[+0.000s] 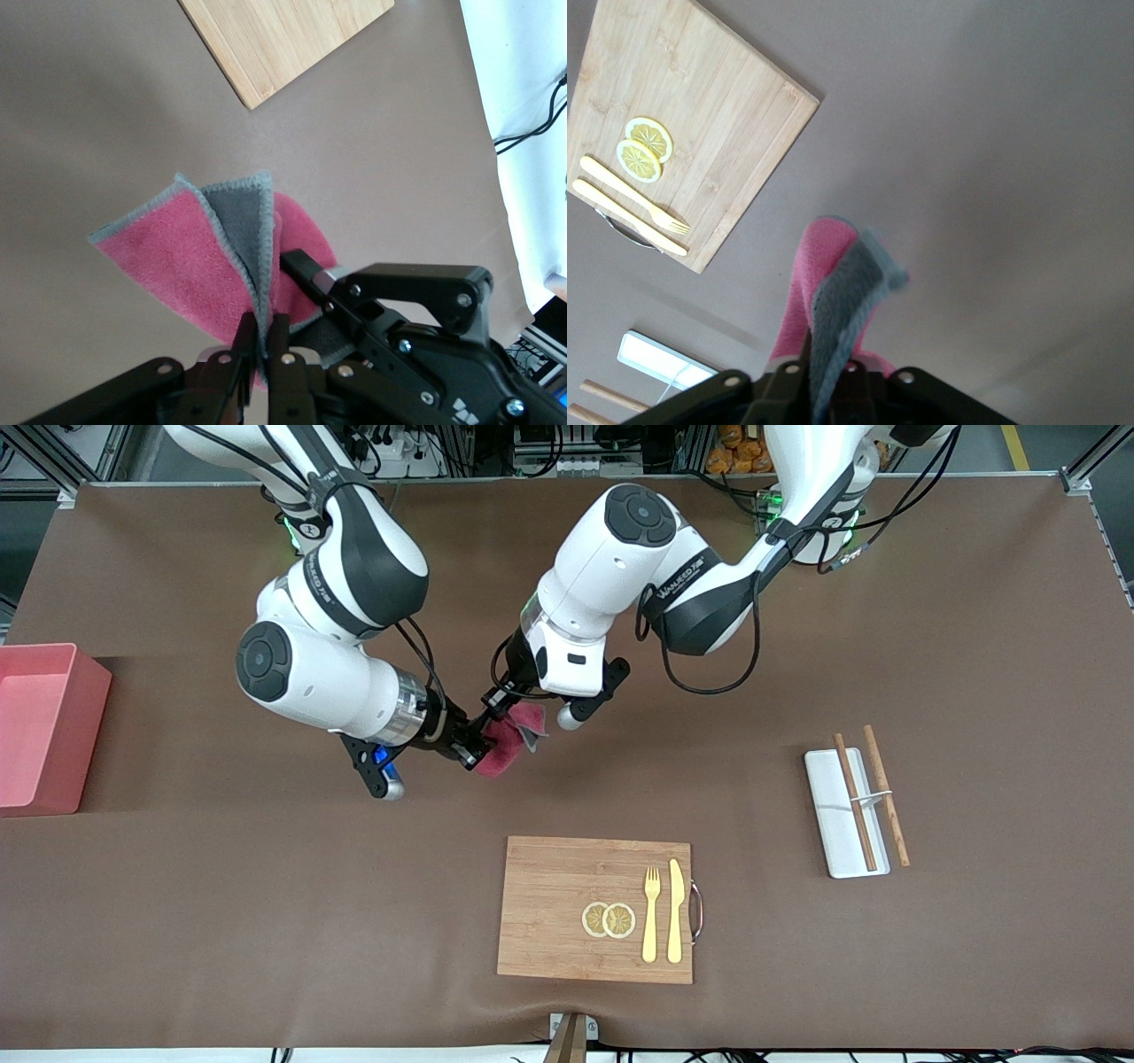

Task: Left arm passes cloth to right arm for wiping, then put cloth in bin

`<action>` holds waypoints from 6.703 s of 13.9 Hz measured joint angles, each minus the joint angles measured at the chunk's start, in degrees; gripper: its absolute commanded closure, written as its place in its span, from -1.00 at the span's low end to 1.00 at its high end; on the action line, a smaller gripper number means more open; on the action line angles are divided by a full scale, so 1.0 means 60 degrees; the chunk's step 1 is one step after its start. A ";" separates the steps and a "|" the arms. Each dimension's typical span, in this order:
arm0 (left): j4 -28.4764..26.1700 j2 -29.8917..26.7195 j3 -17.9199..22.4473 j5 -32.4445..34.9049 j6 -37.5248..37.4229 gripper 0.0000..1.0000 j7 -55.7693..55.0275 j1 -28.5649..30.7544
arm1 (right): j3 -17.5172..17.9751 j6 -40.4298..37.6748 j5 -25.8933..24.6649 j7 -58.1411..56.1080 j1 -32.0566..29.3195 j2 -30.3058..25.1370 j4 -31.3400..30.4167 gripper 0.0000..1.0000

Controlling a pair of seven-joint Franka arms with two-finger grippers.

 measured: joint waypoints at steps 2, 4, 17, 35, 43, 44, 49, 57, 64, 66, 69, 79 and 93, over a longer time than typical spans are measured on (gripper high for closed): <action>0.0068 -0.0003 0.0008 0.0000 -0.0006 -1.00 -0.0010 0.0005 | -0.0061 -0.0318 -0.0006 -0.0553 -0.0168 0.0001 -0.0001 1.00; 0.0206 -0.0091 0.0107 0.0053 -0.0223 -1.00 -0.0010 0.0033 | -0.0098 -0.0899 -0.0135 -0.1310 -0.0482 0.0004 -0.0007 1.00; 0.0375 -0.2018 0.0629 0.0896 -0.5728 -1.00 0.6327 0.2504 | -0.0168 -0.0117 -0.4784 -0.6126 -0.2199 0.1473 -0.2078 1.00; 0.0239 -0.3220 0.0990 0.0558 -0.7779 -1.00 1.1555 0.4518 | -0.0264 0.1180 -0.6289 -1.6898 -0.7868 0.1436 -0.1786 1.00; -0.0486 -0.3947 0.3006 0.0004 -0.7797 -1.00 1.3923 0.4119 | -0.0280 -0.0226 -0.7294 -1.7606 -0.8033 0.0265 -0.1350 1.00; -0.0598 -0.4033 0.3135 -0.0003 -0.7801 -1.00 1.4099 0.4101 | -0.0283 0.0187 -0.7303 -1.7606 -0.8034 0.0546 -0.1415 1.00; -0.1241 -0.4505 0.3679 -0.0270 -0.7809 -1.00 1.4467 0.3976 | -0.0065 0.1207 -0.6807 -1.7603 -0.7910 0.1899 -0.1516 1.00; -0.1661 -0.4831 0.4293 -0.0324 -0.7809 -1.00 1.5279 0.3958 | 0.0157 0.0762 -0.4287 -1.5198 -0.5255 0.1993 -0.1661 1.00; -0.1753 -0.5009 0.4327 -0.0334 -0.7986 -1.00 1.5382 0.3825 | 0.0187 -0.2181 -0.3605 -1.1589 -0.3619 0.0272 -0.1008 1.00; -0.1778 -0.5058 0.4340 -0.0334 -0.7986 -1.00 1.5425 0.3821 | 0.0105 -0.3443 -0.3599 -1.1452 -0.3621 -0.0419 -0.0493 1.00; -0.1788 -0.5120 0.4344 -0.0334 -0.7986 -1.00 1.5455 0.3787 | -0.0159 -0.4698 -0.3617 -1.1453 -0.3971 -0.1196 -0.0062 1.00; -0.1800 -0.5242 0.4325 -0.0336 -0.7986 -1.00 1.5455 0.3733 | -0.0289 -0.5334 -0.6907 -1.5621 -0.7524 -0.0590 0.0791 1.00; -0.1803 -0.5279 0.4201 -0.0354 -0.7986 -1.00 1.5455 0.3729 | -0.0069 -0.1032 -0.7980 -1.8330 -0.9935 0.1231 0.1320 -1.00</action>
